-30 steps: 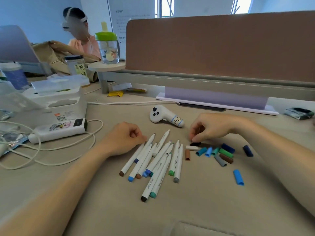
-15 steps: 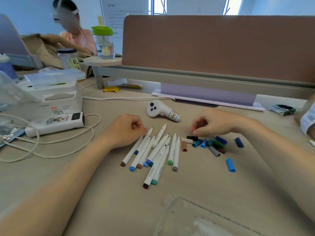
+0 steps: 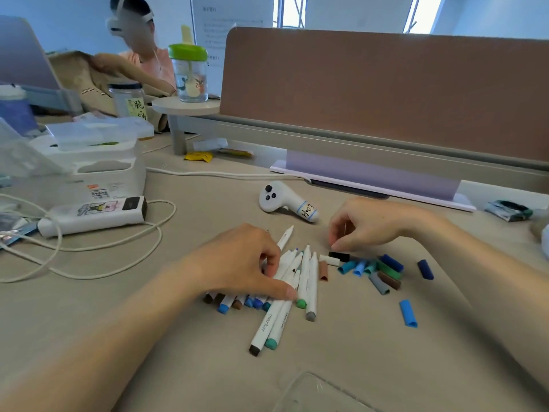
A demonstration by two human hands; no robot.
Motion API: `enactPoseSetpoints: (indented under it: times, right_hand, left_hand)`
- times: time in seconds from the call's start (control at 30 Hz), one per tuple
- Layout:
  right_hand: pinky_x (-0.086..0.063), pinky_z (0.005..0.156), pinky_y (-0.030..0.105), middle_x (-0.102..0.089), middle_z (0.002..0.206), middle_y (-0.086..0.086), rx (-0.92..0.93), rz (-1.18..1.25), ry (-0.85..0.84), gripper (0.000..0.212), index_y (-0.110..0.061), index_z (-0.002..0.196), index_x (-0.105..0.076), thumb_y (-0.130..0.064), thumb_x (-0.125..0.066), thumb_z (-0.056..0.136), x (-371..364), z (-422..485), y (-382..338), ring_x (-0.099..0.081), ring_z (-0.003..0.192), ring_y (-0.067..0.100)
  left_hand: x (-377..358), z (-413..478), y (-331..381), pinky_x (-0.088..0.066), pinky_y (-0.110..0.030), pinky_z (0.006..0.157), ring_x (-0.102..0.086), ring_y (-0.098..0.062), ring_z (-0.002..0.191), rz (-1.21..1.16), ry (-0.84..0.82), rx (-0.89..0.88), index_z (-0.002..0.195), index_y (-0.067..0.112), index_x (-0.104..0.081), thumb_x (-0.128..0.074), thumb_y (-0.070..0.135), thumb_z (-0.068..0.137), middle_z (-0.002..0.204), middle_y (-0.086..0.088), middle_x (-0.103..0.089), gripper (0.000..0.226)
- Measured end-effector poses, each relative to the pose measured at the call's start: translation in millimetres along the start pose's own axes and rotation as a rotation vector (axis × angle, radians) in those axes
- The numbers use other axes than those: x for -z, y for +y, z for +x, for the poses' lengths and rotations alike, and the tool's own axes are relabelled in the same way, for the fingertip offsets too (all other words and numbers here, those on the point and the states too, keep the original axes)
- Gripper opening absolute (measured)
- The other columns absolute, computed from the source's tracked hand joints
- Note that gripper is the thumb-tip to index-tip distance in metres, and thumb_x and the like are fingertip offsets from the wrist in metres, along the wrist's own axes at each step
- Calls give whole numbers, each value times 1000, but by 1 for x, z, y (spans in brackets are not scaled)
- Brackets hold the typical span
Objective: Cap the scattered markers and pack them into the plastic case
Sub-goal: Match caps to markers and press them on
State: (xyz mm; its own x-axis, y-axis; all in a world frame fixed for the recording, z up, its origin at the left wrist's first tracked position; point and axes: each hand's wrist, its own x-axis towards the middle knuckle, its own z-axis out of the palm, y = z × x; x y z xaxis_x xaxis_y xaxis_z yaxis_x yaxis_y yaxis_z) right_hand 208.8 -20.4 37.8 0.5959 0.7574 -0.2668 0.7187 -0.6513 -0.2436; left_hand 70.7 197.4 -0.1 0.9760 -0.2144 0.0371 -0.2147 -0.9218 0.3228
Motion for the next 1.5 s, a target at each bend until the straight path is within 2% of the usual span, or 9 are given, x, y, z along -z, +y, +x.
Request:
enactPoseSetpoints:
  times: [0.3,0.4,0.6,0.83,0.97,1.13,1.27,1.37,1.5]
  right_hand:
    - [-53,70,20,-70,84,-13,14,0,-22,10,-31,90,-72,-37,-74,82,-8,-10,6,-62,78,0]
    - [-53,72,20,-68,83,-14,10,3,0,9,-31,90,-70,-34,-74,82,-11,-8,7,-62,78,1]
    - [-54,75,26,-67,85,-9,-7,11,49,11,-29,90,-67,-26,-75,82,-16,-3,5,-62,79,8]
    - [-49,69,21,-64,91,-11,-34,-29,78,27,-34,106,-63,-22,-70,84,-17,-5,3,-60,81,7]
    - [-46,67,19,-64,92,-15,-16,-13,126,25,-35,106,-67,-21,-66,84,-14,-6,5,-58,81,7]
    - [-53,79,25,-67,100,-10,15,222,174,24,-34,103,-71,-19,-65,86,-12,-7,5,-63,91,11]
    - [-58,80,26,-70,88,-1,58,499,197,24,-26,101,-74,-10,-66,85,-13,-10,-1,-70,84,19]
    - [-59,85,29,-66,93,15,79,617,227,22,-19,102,-73,-5,-66,86,-13,-12,-3,-70,89,25]
    - [-59,83,29,-70,100,15,101,733,216,22,-16,105,-73,-3,-66,88,-15,-11,-4,-70,89,25]
  left_hand:
    - [-1,2,4,-46,-34,59,-53,-15,65,-29,1,-37,70,24,-62,-73,67,67,73,-1,-60,45]
    - [-2,1,7,-47,-36,62,-53,-14,68,-10,-37,-30,71,28,-63,-71,71,65,73,3,-59,44]
    - [-1,0,9,-44,-24,59,-51,-7,65,14,-60,-12,70,28,-65,-73,65,71,68,11,-54,38]
    - [-1,-4,16,-38,-23,57,-47,-7,64,101,-51,12,68,27,-59,-73,65,69,65,9,-49,41]
    - [1,-5,18,-37,-21,56,-49,-5,65,142,-66,35,68,26,-62,-72,66,70,66,10,-53,41]
    - [1,-8,22,-50,-25,62,-57,-7,75,207,-68,67,71,22,-62,-69,52,72,69,9,-59,30]
    - [3,-9,23,-53,-29,69,-57,-9,83,237,-46,93,73,24,-63,-64,49,71,76,10,-60,26]
    - [4,-8,22,-52,-28,70,-58,-11,85,254,-30,101,75,23,-65,-61,47,73,78,10,-60,24]
    - [5,-7,18,-43,-20,62,-55,-9,85,263,-9,96,73,24,-62,-59,42,78,77,9,-59,19]
